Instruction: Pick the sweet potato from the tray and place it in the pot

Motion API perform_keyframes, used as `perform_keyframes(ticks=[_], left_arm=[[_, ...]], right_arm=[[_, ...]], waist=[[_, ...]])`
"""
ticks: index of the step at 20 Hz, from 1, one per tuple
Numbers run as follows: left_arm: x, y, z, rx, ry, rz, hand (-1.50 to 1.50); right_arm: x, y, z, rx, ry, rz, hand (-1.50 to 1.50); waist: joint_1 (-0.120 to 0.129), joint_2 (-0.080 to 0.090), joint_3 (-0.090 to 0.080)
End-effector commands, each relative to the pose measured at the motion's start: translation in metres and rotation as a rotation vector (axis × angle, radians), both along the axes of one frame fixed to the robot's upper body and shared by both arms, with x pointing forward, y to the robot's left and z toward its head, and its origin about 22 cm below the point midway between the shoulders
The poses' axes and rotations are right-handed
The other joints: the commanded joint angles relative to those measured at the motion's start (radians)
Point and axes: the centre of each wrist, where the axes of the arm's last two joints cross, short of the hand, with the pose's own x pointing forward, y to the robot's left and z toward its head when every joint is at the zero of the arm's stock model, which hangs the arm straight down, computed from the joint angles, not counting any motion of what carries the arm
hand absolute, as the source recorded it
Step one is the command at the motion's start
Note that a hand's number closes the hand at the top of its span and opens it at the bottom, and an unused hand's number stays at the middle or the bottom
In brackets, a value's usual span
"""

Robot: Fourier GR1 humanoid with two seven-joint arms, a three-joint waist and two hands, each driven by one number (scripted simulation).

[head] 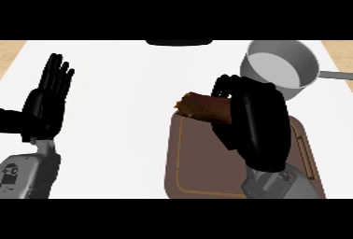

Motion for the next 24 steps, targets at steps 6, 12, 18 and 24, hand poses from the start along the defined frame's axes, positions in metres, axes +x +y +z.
perform_keyframes(ticks=[6,12,18,24], left_arm=[[0.005,0.009,0.012,-0.025,-0.009,0.002,0.0],[0.006,-0.002,-0.005,-0.004,-0.008,-0.007,0.0],[0.004,-0.012,-0.005,0.007,-0.006,-0.029,0.0],[0.004,0.003,-0.001,0.004,0.002,-0.027,0.0]], right_arm=[[0.014,-0.123,0.026,0.036,-0.042,-0.188,1.5],[0.039,-0.185,0.024,0.03,0.016,-0.249,1.5],[0.081,-0.251,-0.005,0.083,0.01,-0.265,1.5],[0.114,-0.285,-0.036,0.05,0.039,-0.234,1.5]], waist=[[-0.006,0.004,0.001],[0.003,0.005,0.0],[0.015,0.009,0.0],[0.028,0.012,0.001]])
